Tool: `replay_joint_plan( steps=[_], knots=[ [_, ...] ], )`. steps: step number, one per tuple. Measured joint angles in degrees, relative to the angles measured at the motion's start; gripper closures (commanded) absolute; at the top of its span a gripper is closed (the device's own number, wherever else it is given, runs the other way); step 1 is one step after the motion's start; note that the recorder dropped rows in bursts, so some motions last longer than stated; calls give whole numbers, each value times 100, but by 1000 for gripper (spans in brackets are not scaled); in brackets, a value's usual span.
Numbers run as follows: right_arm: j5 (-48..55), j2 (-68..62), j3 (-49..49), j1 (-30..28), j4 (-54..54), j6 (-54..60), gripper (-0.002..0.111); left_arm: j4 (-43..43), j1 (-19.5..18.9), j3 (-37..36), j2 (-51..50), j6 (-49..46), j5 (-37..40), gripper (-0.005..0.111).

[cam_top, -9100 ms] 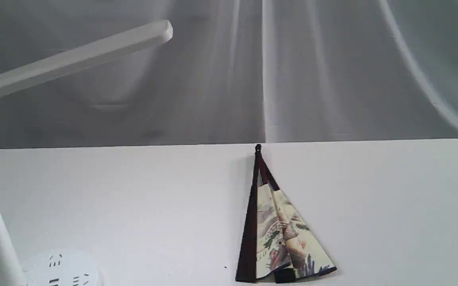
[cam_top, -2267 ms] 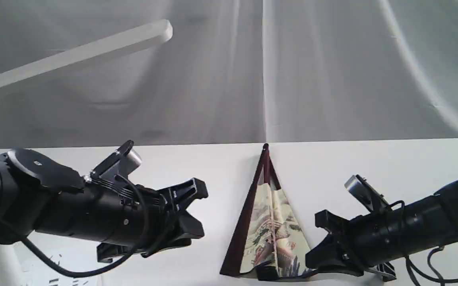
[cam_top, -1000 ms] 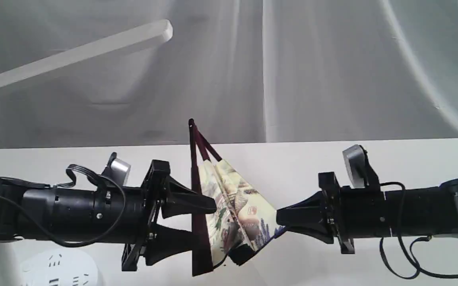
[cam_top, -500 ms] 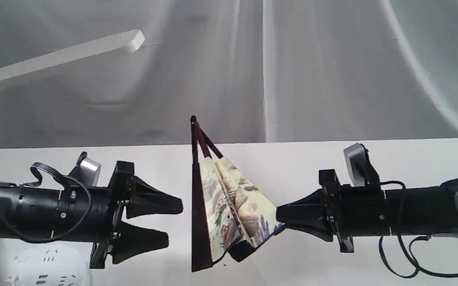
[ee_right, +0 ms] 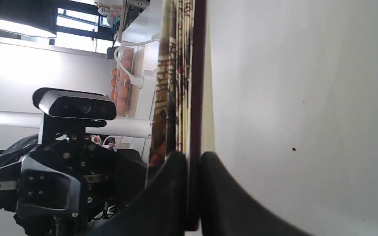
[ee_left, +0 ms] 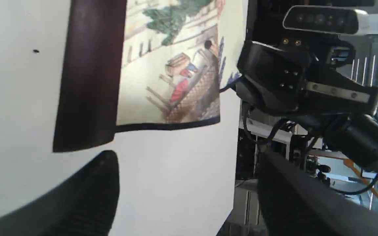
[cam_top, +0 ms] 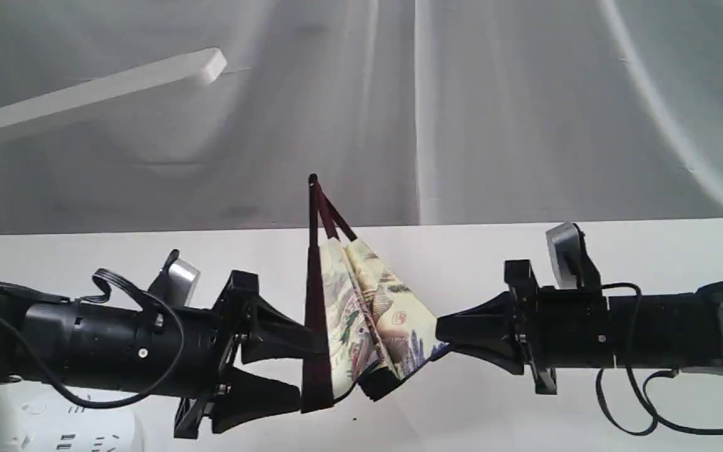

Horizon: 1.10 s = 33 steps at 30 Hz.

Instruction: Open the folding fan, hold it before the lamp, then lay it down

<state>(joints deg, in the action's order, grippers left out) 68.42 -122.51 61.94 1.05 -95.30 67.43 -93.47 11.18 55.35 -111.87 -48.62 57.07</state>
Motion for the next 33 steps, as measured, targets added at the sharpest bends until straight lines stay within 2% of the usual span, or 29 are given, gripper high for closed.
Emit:
replay_joint_plan(
  steps=[5,13,17,23,33],
  knots=[
    [0,0,0,-48,120,-92,108,-239,20,0,0,13,-57,45],
    [1,280,0,-508,795,-531,108,-239,20,0,0,23,-51,45],
    [1,439,0,-531,1029,-667,108,-286,59,0,0,23,-51,45],
    [13,578,0,-542,1256,-1008,108,-541,318,-202,0,-43,-73,45],
    [13,863,0,-563,1376,-1402,108,-541,333,-367,0,-55,-108,45]
  ],
)
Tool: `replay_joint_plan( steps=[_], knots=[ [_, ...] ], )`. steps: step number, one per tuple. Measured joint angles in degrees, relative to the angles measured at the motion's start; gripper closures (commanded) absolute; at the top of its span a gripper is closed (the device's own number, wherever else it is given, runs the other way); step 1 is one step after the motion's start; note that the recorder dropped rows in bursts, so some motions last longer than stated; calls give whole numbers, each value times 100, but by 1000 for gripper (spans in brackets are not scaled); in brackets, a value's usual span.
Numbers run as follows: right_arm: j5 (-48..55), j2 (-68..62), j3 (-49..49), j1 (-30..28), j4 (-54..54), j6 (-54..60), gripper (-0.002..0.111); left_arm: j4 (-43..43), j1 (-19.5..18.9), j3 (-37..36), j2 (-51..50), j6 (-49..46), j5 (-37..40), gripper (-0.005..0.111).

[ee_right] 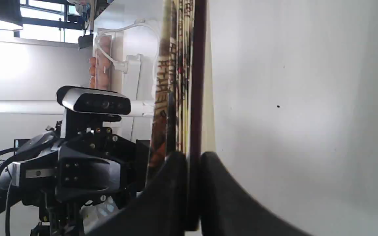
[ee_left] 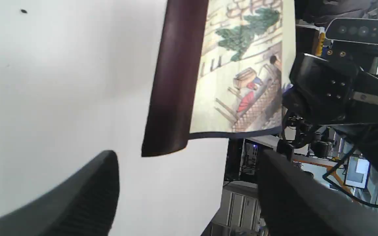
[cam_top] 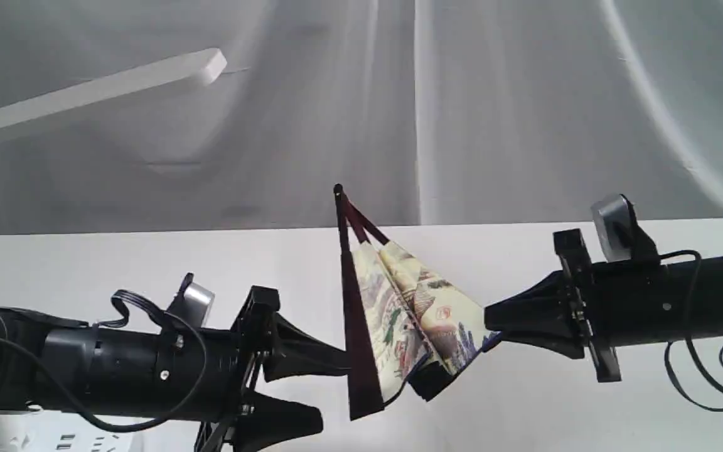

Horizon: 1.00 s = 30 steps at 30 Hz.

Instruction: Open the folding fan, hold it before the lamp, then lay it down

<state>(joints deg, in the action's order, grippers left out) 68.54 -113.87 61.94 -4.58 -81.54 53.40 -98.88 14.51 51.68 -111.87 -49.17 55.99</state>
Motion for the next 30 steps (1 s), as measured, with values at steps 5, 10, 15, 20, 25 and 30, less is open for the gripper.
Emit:
replay_joint_plan(
  steps=[5,10,15,20,25,30],
  knots=[
    [10,79,0,0,112,-143,108,-7,0,0,0,12,13,45],
    [10,255,0,0,261,-239,108,-21,0,0,0,26,83,45],
    [10,415,0,0,261,-254,108,-32,0,0,0,1,212,45],
    [10,423,0,54,274,-263,108,-28,0,0,0,-27,279,45],
    [36,423,0,143,274,-325,108,-42,0,0,0,-37,279,45],
    [36,423,0,290,274,-325,108,-42,0,0,0,-37,267,45]
  ],
)
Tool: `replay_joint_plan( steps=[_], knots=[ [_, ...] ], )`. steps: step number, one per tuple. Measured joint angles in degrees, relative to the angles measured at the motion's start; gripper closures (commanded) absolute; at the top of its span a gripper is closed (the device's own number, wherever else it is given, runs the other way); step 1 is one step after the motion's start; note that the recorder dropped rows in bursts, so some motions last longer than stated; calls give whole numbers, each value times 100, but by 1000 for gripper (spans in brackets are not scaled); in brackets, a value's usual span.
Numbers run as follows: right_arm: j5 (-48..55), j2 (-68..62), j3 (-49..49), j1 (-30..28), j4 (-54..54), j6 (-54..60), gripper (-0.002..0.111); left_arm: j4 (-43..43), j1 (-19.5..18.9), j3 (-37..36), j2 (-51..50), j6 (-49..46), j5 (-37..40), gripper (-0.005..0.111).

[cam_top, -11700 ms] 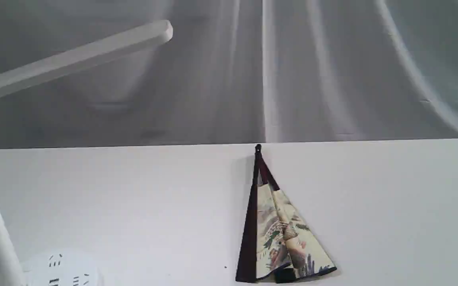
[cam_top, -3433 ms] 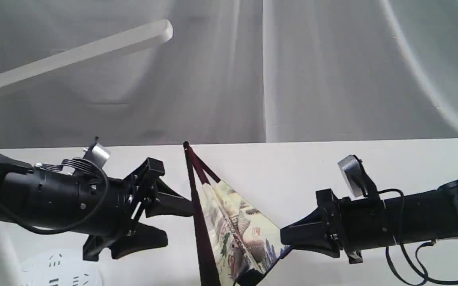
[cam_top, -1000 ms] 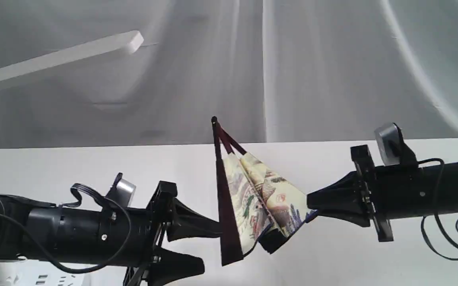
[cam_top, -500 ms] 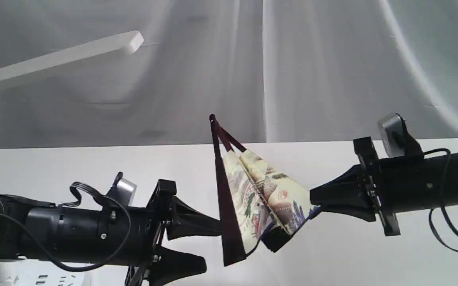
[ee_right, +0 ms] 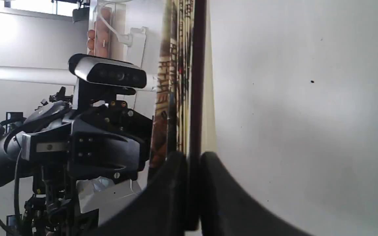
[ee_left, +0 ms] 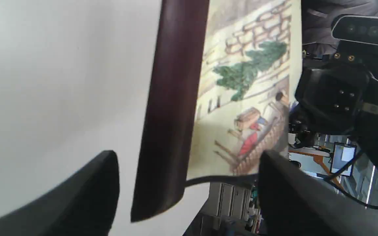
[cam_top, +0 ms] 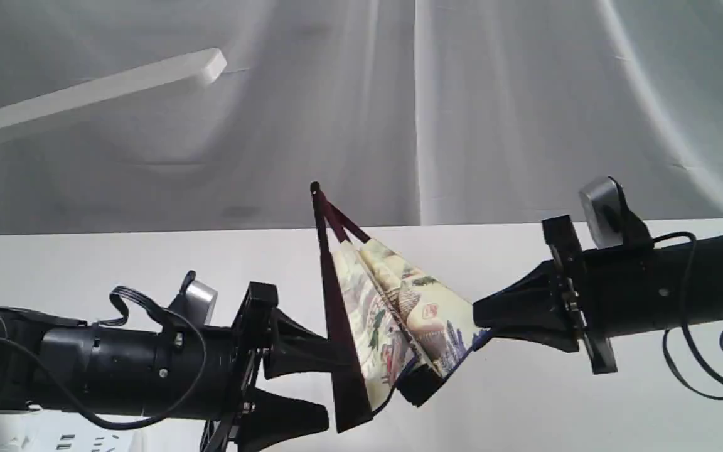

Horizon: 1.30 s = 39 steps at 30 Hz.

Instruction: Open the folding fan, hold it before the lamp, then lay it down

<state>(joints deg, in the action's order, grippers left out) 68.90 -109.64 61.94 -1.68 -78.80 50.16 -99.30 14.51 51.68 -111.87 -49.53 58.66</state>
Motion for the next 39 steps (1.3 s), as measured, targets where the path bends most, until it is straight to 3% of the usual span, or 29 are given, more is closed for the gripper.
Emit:
replay_joint_plan(
  steps=[21,24,27,30,33,39],
  knots=[
    [11,0,0,188,-141,-144,108,-24,0,101,0,0,45,46],
    [11,0,0,308,-187,-144,108,-24,0,101,0,0,45,59],
    [11,0,0,335,-239,-144,108,-24,0,101,0,0,45,81],
    [20,0,0,335,-246,-144,108,-24,0,101,0,-4,45,95],
    [20,0,0,335,-251,-144,108,-32,0,101,0,-14,55,102],
    [20,0,0,335,-261,-144,108,-85,0,113,0,-84,144,105]
  ],
)
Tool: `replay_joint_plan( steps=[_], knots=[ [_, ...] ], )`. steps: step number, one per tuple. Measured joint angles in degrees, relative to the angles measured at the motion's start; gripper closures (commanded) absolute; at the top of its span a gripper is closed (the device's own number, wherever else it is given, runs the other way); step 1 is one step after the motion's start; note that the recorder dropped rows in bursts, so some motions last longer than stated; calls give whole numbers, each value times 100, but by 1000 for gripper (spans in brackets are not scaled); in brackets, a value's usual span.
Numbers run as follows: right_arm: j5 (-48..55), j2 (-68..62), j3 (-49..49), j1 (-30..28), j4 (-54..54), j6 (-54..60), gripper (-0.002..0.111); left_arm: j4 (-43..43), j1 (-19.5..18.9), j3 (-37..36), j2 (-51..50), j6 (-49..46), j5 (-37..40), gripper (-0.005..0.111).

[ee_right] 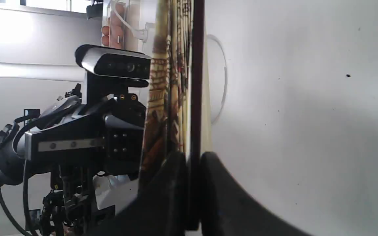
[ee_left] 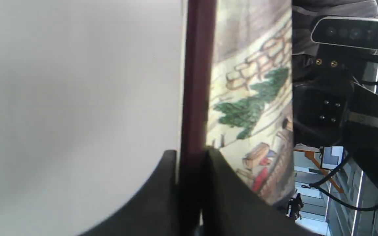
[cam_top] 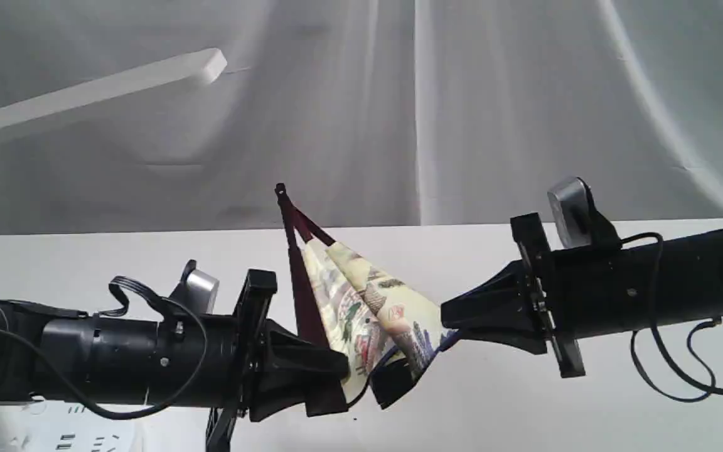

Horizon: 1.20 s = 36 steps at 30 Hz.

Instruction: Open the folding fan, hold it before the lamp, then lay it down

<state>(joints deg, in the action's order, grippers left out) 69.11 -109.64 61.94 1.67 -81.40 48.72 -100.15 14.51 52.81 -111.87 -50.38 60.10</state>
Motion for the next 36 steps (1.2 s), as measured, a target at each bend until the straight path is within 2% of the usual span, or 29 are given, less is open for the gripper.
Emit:
replay_joint_plan(
  steps=[21,29,36],
  knots=[
    [0,0,0,0,138,100,107,-83,0,0,0,-292,139,107],
    [33,0,0,0,248,126,82,-66,-10,0,0,-542,548,107],
    [33,0,0,0,237,126,69,-17,2,0,0,-615,659,107]
  ],
)
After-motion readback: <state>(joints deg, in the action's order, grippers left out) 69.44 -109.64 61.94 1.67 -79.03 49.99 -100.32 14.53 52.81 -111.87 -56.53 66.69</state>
